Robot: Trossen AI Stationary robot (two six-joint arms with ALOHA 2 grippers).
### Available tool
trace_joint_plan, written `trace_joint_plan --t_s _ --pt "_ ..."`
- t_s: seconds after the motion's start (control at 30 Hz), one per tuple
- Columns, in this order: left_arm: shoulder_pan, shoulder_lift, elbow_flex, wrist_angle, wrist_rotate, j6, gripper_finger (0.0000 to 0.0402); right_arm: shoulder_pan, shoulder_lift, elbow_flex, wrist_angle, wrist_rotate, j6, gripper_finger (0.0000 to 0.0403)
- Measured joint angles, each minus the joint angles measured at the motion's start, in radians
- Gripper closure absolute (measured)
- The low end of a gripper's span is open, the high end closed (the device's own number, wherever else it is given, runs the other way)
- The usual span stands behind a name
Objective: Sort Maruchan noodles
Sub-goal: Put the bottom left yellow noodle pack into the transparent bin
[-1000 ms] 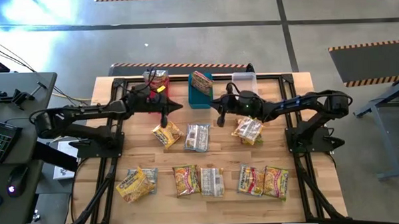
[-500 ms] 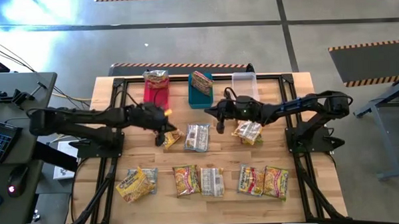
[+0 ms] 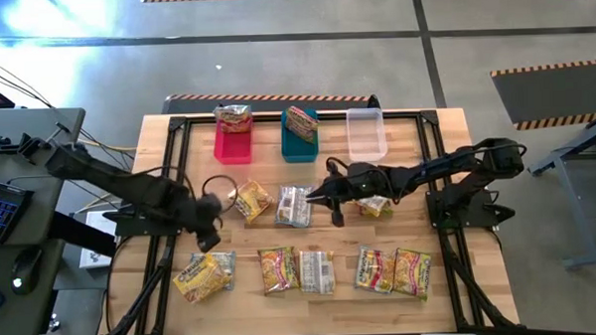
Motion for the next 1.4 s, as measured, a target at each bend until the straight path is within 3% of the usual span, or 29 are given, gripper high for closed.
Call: trace_joint_plan --t_s 0.1,0.27,1.03,1.2,1.4 --pt "-0.059 0.01 -0.001 -0.039 0.069 -0.101 0.0256 0.008 0.0 0.0 -0.011 0.001 0.0 0.0336" --pt "-0.082 0.042 -0.002 -0.023 0.108 -0.108 0.023 0.008 0.0 0.0 -0.05 -0.018 0.0 0.0308" --pt "-0.08 0.348 -0.003 0.049 0.146 0.376 0.0223 0.008 0.0 0.0 -0.063 -0.108 0.01 0.0292" --pt "-0.08 0.385 -0.002 0.056 0.147 0.482 0.0254 0.008 0.0 0.0 -0.071 -0.108 0.01 0.0292" --pt "-0.08 0.385 -0.003 0.057 0.146 0.556 0.0351 0.008 0.0 0.0 -0.083 -0.108 0.01 0.0292"
